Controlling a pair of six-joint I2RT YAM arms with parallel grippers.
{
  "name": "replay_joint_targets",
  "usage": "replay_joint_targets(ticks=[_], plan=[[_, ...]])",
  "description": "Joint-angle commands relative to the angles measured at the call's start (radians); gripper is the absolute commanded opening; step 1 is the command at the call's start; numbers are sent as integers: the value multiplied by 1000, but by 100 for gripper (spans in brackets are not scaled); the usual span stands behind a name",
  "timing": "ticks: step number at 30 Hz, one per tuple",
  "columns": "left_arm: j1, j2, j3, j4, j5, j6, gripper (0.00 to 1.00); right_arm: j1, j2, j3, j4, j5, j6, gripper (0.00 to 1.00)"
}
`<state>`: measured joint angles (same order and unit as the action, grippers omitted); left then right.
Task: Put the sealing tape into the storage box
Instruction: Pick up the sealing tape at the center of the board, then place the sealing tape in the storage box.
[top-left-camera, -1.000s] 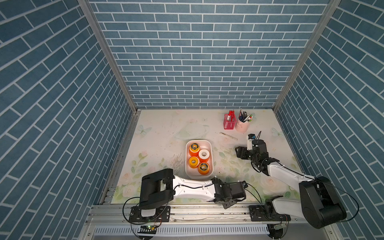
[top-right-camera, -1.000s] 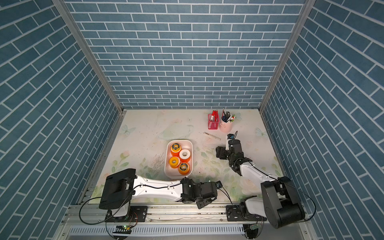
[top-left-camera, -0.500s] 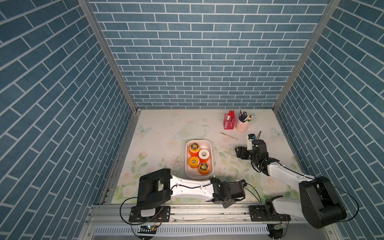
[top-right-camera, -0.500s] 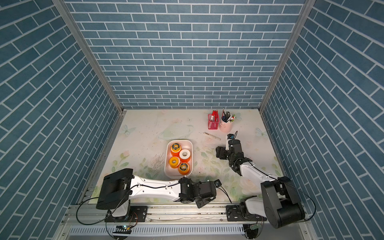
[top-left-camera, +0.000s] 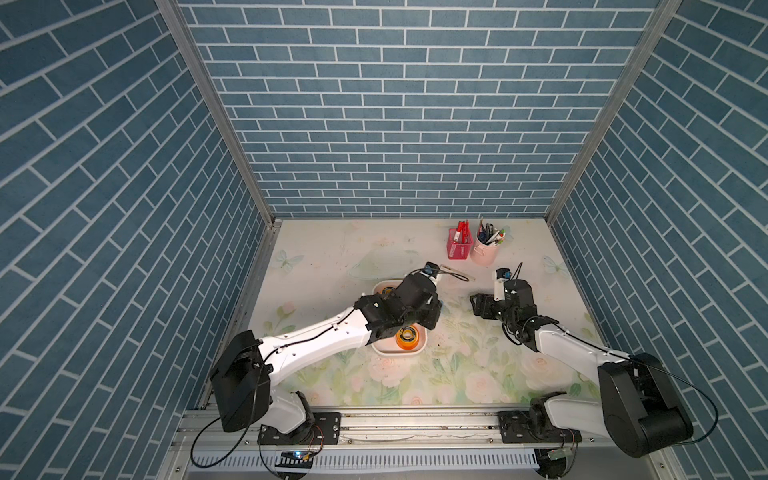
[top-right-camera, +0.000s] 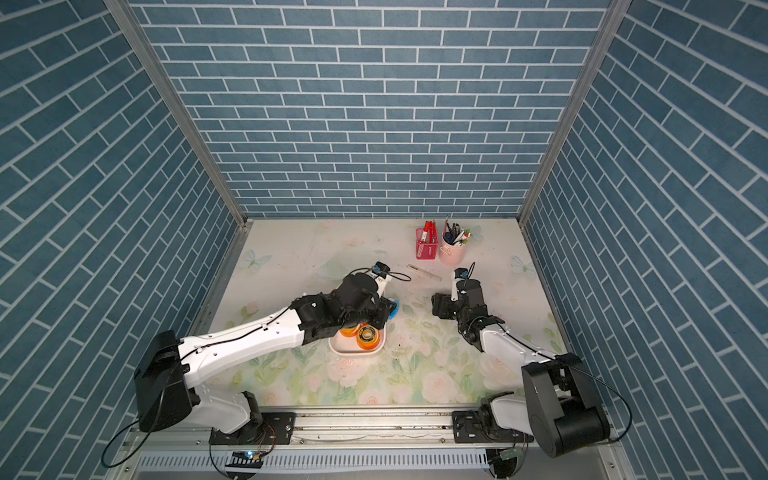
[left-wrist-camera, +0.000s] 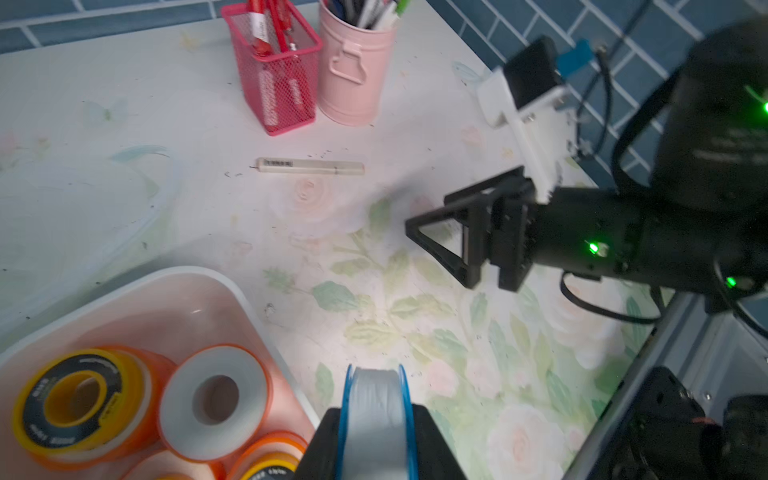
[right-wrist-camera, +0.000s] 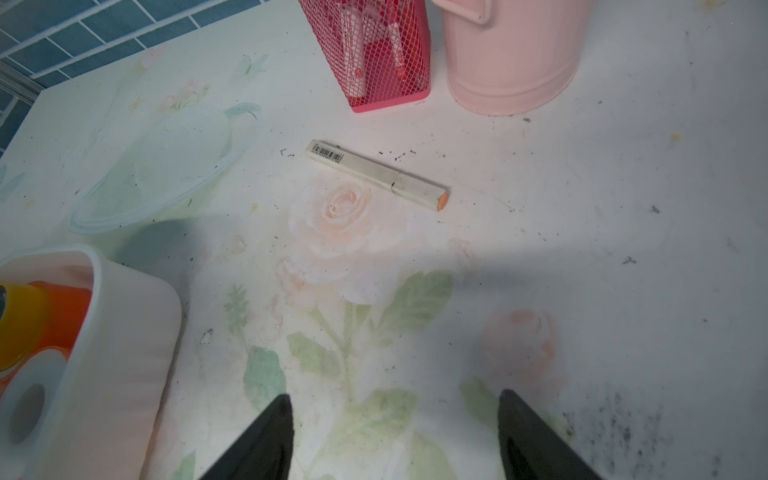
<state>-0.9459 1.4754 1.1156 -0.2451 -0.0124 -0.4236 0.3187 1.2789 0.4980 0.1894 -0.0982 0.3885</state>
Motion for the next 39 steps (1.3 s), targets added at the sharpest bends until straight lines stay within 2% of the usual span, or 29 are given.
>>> replay_joint_targets(ticks=[1,4,11,29,39], plan=[[61,42,-29,51,104,-26,32,-4,14,3,9,-12,13,78],[121,86,-36,98,165,-34,32,-3,17,2,9,-11,15,77],[198,153,-50,153,228,-37,31,-4,31,7,12,-12,15,77],[269,163,-147,231,292,-28,32,-4,48,12,9,-16,15,77],[283,174,-160,235,294,-30,40,-3,48,12,8,-18,15,77]])
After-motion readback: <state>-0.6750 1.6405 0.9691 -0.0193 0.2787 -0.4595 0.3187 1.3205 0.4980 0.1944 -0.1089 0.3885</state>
